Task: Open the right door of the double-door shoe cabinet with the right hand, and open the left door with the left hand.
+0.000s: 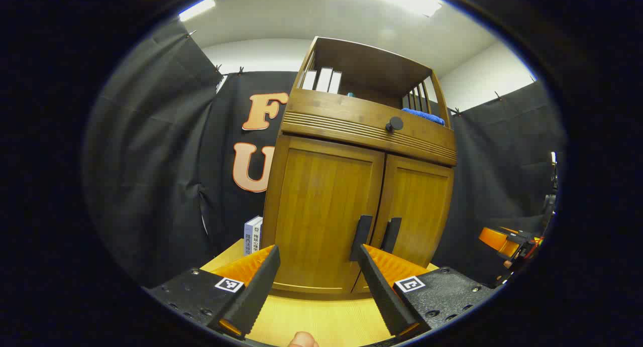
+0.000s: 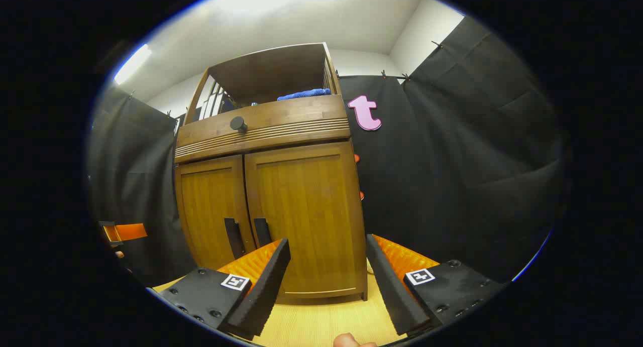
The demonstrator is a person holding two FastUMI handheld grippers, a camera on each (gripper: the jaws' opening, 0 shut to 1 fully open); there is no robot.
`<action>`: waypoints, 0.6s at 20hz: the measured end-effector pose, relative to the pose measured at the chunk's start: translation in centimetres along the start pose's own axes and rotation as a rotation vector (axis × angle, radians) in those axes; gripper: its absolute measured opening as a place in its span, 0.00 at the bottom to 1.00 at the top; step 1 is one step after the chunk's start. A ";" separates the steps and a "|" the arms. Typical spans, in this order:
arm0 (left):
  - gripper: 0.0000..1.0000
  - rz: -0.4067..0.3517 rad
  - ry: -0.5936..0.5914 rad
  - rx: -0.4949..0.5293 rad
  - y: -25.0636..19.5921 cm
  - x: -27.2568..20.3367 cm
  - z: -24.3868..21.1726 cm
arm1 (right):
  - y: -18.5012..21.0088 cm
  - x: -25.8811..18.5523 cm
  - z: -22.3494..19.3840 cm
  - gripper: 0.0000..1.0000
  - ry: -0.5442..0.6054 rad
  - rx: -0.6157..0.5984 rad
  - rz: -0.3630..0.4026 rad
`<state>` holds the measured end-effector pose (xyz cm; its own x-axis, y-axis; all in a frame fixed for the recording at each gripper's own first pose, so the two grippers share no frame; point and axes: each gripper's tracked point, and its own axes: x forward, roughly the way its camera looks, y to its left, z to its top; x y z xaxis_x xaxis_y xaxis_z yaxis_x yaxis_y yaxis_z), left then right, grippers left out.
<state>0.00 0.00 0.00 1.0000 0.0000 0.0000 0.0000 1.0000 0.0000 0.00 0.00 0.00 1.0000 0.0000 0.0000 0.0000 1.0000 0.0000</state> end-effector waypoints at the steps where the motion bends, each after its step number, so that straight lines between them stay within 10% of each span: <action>1: 0.92 -0.001 0.001 -0.001 0.2 0.1 0.0 | -0.1 0.0 0.0 0.89 0.003 -0.003 -0.001; 12: 0.92 0.019 -0.028 0.012 1.4 -0.3 0.7 | 0.7 0.3 0.3 0.89 -0.012 -0.015 -0.017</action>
<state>-0.30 1.37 0.67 0.9994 0.0185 0.0280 -0.0188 0.9998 0.0117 0.28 0.70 0.30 0.9998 -0.0167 0.0124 0.0169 0.9997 -0.0151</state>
